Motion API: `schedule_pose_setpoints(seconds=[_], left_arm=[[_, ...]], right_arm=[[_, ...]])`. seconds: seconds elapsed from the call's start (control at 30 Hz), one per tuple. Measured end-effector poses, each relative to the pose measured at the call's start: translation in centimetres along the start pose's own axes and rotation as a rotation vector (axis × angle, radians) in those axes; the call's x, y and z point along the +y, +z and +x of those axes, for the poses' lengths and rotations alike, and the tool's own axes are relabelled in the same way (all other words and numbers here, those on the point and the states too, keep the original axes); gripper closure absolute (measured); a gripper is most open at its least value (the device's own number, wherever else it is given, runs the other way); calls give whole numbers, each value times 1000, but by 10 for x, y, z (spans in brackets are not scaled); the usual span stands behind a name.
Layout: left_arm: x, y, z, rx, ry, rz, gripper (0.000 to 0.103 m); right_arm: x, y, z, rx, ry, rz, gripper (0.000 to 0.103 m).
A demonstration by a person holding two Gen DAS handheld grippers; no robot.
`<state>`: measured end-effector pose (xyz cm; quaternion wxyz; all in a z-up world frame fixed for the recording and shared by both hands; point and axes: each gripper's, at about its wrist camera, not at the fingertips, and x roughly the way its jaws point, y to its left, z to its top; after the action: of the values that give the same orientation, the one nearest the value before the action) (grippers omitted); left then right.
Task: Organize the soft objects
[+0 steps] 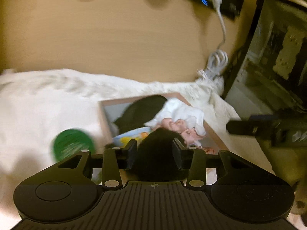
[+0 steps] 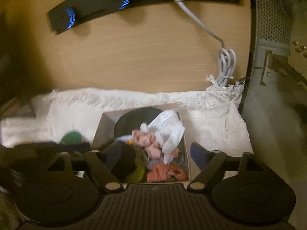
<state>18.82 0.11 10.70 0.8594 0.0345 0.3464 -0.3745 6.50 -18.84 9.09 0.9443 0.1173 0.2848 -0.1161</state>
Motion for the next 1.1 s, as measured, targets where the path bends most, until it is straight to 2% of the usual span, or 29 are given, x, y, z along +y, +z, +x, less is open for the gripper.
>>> schedule_pose_setpoints(seconds=[0.07,0.1,0.2,0.3,0.4,0.47,0.53,0.57,0.63,0.8,0.87,1.0,1.1], left_arm=[[0,-22,-30,-54,46,-24,59],[-2,-37,-44,-75,91,-40,59],[-14,-89,-64,-75,210,-119,59],[-33,-137,-59,-46,324,-176,59],[-51,-166,-48,-40,403,-227,59],[-62,-175,-43,-46,421,-237,59],[-72,-180,-36,-49,439,-233,57],[-78,-182,-33,-62,462,-221,56],[-87,-183,-29,-71,481,-210,55],[-96,-186,-23,-87,529,-215,53],[-97,-187,-22,-95,540,-231,53],[-103,-186,-19,-80,566,-188,53],[-103,-188,-19,-84,570,-192,53]], right_arm=[[2,-20,-2,-3,35,-69,17],[3,-32,0,8,54,-105,17],[4,-68,9,79,108,-183,17],[6,-102,26,154,166,-253,17],[6,-124,42,209,173,-294,17],[4,-132,44,189,161,-311,15],[4,-137,44,176,134,-330,7],[3,-139,45,176,118,-328,0],[-2,-140,46,177,113,-300,0],[-9,-140,46,158,153,-335,0],[-13,-144,44,124,169,-341,0],[-19,-156,41,27,200,-343,0],[-18,-157,40,14,200,-341,0]])
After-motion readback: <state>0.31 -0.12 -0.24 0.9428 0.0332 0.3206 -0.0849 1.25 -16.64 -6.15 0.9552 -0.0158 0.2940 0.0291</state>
